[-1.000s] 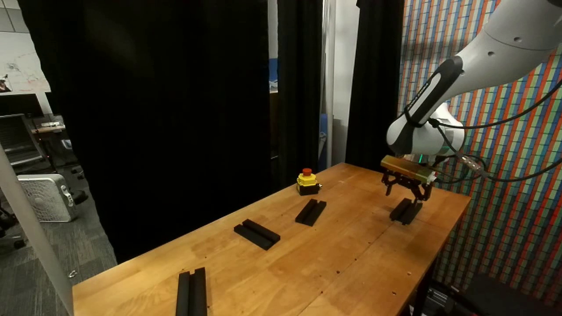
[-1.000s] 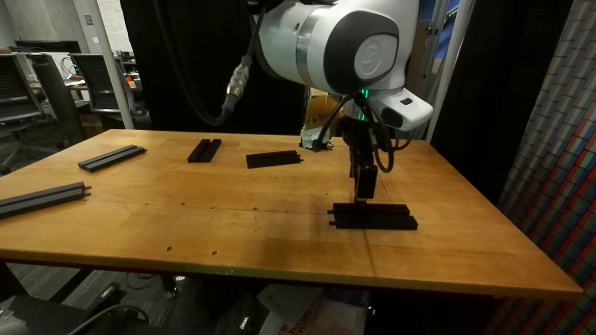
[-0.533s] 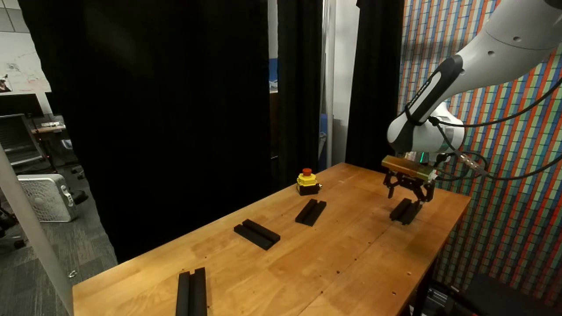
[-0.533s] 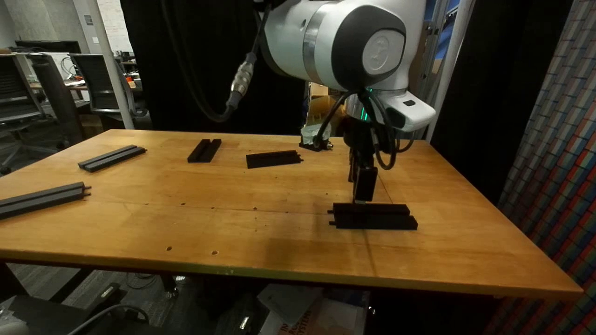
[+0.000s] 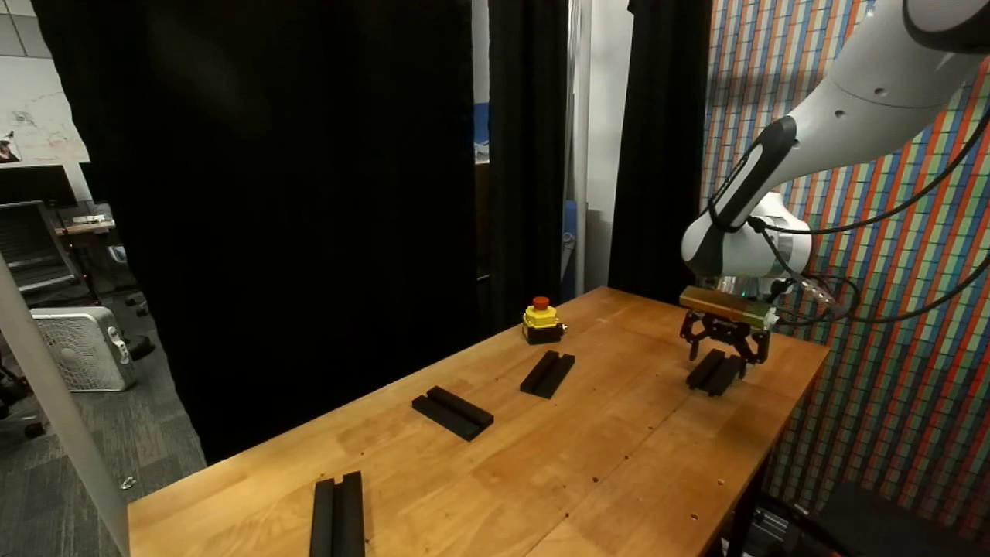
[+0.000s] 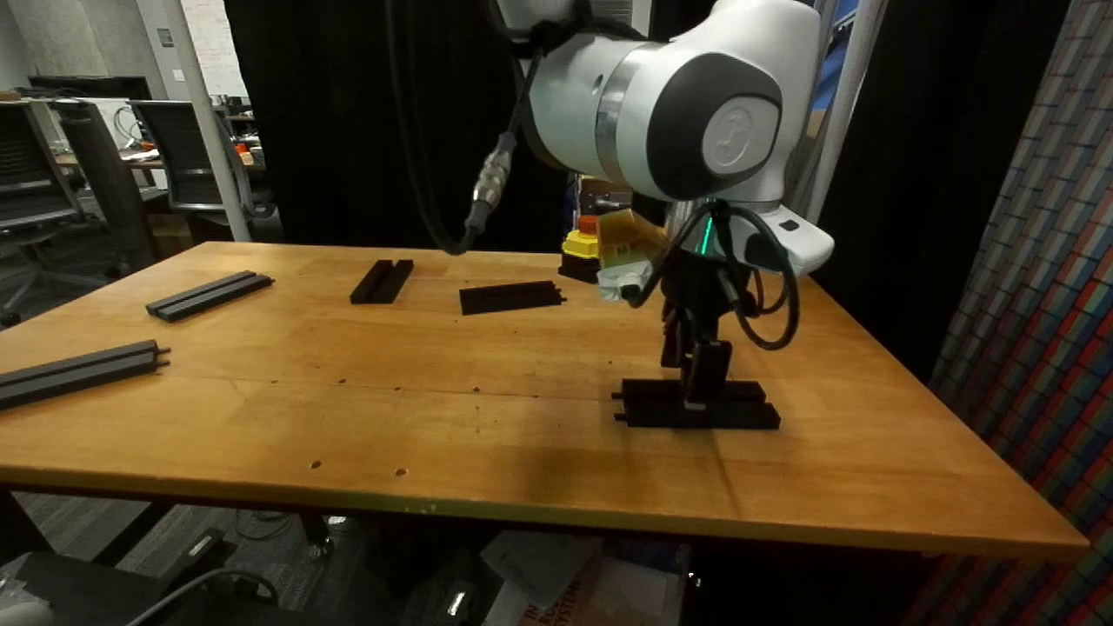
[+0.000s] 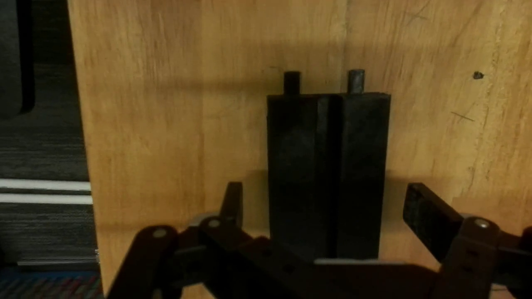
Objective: Stack the black objects
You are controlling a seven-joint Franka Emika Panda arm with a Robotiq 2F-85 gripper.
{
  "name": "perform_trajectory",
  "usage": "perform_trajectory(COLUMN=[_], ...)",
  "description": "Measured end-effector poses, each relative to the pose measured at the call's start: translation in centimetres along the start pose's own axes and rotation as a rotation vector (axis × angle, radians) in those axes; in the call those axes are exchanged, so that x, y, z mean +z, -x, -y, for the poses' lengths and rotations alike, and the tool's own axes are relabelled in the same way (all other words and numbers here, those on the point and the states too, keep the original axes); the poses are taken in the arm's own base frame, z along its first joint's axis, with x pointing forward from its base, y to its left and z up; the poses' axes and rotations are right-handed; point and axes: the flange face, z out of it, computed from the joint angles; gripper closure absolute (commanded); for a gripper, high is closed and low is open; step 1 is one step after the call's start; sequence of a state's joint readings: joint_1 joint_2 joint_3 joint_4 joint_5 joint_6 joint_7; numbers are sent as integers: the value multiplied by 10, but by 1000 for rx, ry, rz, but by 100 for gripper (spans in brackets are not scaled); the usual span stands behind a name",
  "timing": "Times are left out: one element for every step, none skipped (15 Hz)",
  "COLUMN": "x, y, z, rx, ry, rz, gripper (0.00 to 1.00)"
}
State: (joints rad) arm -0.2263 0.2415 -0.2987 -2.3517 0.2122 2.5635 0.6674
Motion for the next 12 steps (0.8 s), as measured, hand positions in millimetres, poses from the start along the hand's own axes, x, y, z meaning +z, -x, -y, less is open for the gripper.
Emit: perform_trajectory(x=[4,9,13,17,21,24,25,25,25,23,22,20], y=[-4,-8,-11,-14,-17,-20,-22,-24,-25,-26,-26,-26], z=[-1,-1,-1,-2,-2,-1,-1,-1,0,2,4,7], rx=[-8,-16,-23,-31,-37,-42,-47,-51,-57,-63,-67,-69], ry=[2,5,6,7,8,8,10,8,9,6,2,-2], rz=[5,10,15,21,25,31,39,45,50,55,60,64], gripper=[0,0,0,0,0,0,25,28,34,41,50,51])
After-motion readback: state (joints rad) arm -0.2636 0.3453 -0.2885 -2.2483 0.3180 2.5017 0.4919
